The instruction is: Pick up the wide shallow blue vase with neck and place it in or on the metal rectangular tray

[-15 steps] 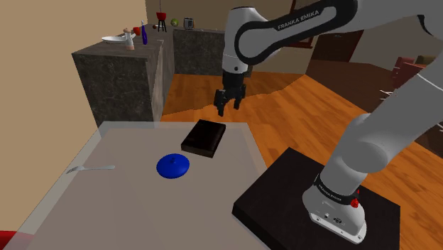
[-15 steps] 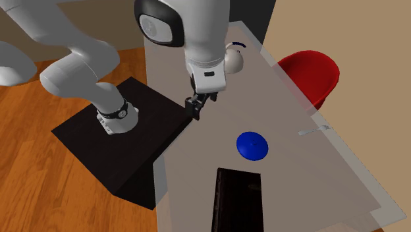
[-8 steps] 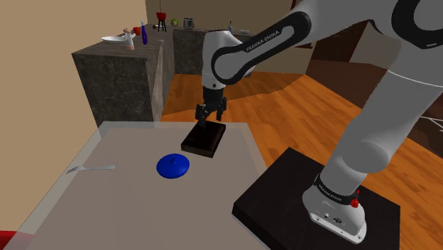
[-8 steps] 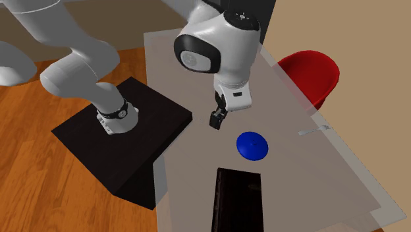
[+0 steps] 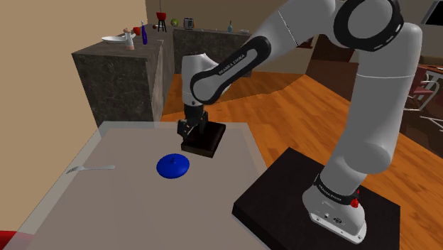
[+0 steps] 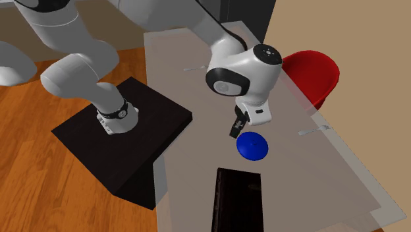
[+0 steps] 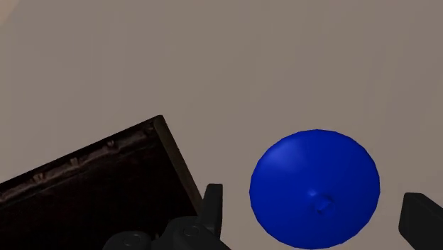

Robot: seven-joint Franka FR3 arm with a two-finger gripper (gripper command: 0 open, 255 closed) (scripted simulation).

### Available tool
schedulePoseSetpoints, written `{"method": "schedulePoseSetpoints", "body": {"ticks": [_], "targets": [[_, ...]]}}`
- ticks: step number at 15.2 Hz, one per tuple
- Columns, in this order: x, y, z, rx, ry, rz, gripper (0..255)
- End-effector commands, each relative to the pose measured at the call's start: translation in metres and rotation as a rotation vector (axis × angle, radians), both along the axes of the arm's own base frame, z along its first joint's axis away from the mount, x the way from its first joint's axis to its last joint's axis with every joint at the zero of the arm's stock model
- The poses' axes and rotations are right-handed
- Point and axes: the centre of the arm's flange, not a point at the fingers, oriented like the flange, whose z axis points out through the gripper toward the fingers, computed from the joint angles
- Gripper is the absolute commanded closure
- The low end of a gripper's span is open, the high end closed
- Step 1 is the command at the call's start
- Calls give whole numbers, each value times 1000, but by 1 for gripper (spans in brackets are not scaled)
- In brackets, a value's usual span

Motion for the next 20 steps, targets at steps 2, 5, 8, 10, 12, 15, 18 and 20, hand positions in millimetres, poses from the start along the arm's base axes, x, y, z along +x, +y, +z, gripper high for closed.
{"method": "schedulePoseSetpoints", "body": {"ticks": [2, 5, 8, 10, 12, 15, 18, 20], "targets": [[22, 18, -31, 2, 3, 14, 0], [42, 37, -59, 4, 6, 28, 0], [62, 56, -88, 6, 10, 41, 0], [69, 64, -99, 7, 11, 47, 0], [68, 64, -110, 7, 11, 47, 0], [68, 65, -125, 7, 11, 47, 0], [67, 65, -139, 7, 11, 47, 0], [67, 65, -139, 7, 11, 47, 0]]}}
